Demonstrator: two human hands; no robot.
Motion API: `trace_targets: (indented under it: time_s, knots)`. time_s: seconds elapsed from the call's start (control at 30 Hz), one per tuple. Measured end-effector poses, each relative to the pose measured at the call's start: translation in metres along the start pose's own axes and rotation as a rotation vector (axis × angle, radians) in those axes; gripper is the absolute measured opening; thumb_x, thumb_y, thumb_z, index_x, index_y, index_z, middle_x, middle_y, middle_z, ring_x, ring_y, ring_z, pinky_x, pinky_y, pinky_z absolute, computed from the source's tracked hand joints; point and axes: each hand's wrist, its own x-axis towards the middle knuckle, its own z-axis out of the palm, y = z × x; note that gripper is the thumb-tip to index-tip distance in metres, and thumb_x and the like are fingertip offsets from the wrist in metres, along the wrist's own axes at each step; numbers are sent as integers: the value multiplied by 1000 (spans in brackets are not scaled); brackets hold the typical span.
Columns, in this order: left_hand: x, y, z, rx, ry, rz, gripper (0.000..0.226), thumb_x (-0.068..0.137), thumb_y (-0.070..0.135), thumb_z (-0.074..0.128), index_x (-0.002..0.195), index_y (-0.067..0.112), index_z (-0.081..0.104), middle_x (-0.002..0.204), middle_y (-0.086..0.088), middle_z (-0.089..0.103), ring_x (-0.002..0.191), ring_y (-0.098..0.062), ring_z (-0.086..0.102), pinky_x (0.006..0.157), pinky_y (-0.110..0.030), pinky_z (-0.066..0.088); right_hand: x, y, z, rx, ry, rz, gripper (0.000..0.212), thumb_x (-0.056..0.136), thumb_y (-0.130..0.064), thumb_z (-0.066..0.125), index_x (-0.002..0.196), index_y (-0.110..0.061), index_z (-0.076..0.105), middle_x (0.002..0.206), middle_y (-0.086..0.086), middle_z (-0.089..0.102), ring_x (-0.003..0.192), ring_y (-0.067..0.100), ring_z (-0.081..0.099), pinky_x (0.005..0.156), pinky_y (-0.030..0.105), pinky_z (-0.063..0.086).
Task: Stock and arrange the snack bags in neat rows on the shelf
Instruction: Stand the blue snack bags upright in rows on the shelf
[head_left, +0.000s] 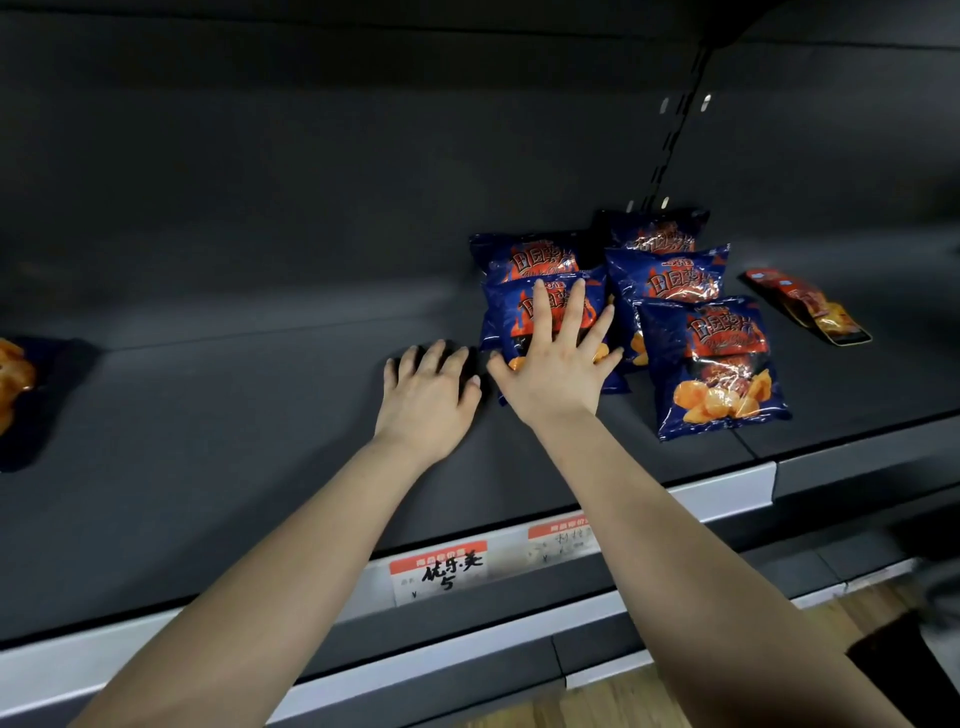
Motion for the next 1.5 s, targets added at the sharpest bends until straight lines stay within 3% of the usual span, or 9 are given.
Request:
trace_targets:
  time_s: [0.27,0.47,0.6,0.73,0.9,1.27,1.5]
  knots:
    - [1,-1,1,8,8,4,50,98,40,31,145,23,30,154,-3,25,142,-30,17,116,-50,9,1,1,1,-20,39,-17,90,85,-66,41,152,-30,-6,159,12,-12,141,49,-8,112,63,2]
    - [2,-2,3,24,21,7,49,98,40,32,144,23,32,153,-3,27,141,-30,18,116,-50,10,1,2,1,-9,52,-26,83,89,-66,35,152,-29,-4,159,13,-10,142,48,-2,115,53,11]
    - [2,-2,4,33,22,4,49,98,39,32,144,23,33,153,-3,27,141,-29,18,116,-50,9,2,1,0,-12,50,-30,77,92,-64,29,152,-28,-4,159,14,-10,142,48,-2,115,54,6]
    - [0,1,1,41,21,25,48,98,39,32,144,24,33,153,-2,27,141,-29,18,116,-50,8,1,3,-7,-17,52,-81,73,95,-60,27,153,-24,-1,159,16,-11,145,40,-10,114,56,-4]
    - [-12,-4,-16,110,-16,75,49,99,39,30,145,25,30,153,-4,26,141,-30,16,115,-53,8,-6,-18,-29,67,134,-239,63,98,-49,30,153,-24,11,161,9,-2,147,28,-5,114,53,-8]
    - [-81,-115,-82,154,41,-279,51,99,40,27,147,22,26,156,-10,18,144,-34,8,118,-50,4,-51,-168,-21,252,-87,-548,53,101,-44,24,150,-23,22,161,5,-1,148,23,-2,116,51,-6]
    - [-164,-204,-108,148,185,-508,46,99,38,34,142,22,38,154,-6,26,143,-31,16,118,-42,11,-103,-269,-1,300,-228,-815,53,102,-43,26,150,-22,23,161,5,-5,148,22,0,116,50,-4]
